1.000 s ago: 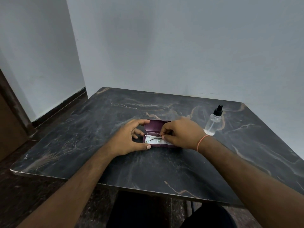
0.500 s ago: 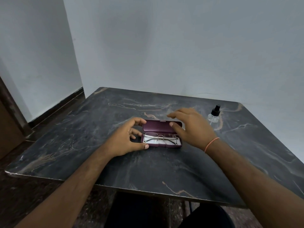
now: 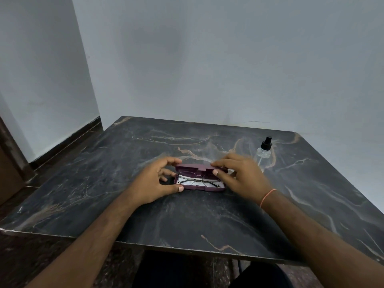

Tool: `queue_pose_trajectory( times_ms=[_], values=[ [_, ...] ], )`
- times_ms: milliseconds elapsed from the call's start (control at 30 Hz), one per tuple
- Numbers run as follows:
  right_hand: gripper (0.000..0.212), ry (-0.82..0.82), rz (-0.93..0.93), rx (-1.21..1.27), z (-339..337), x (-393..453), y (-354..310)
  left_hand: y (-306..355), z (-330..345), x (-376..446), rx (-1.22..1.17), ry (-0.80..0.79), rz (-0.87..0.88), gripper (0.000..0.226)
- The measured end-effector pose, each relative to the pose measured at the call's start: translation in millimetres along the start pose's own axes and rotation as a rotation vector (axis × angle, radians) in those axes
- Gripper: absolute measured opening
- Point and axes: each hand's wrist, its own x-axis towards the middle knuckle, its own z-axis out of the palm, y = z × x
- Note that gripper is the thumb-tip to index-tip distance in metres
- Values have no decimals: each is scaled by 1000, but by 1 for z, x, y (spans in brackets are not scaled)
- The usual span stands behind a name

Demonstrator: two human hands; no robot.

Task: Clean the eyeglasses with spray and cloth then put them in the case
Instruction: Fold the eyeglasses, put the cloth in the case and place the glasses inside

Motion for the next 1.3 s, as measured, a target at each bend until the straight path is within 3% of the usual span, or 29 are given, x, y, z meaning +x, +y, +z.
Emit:
queue_pose_trajectory(
  times_ms=[233, 467, 633, 867, 1300],
  values=[
    [27, 68, -37, 77, 10, -28, 1, -3, 1, -2, 83, 36, 83, 50],
    [26, 88, -65, 76, 20, -35, 1, -8, 1, -2, 101, 53, 135, 41],
    [28, 79, -39, 87, 19, -38, 1, -5, 3, -3, -12, 58, 97, 36],
    [26, 87, -6, 108, 22, -39, 2, -3, 2, -3, -105, 35, 2, 36],
    [26, 90, -5, 152, 22, -38, 2, -5, 4, 0, -159, 26, -19, 38]
  ],
)
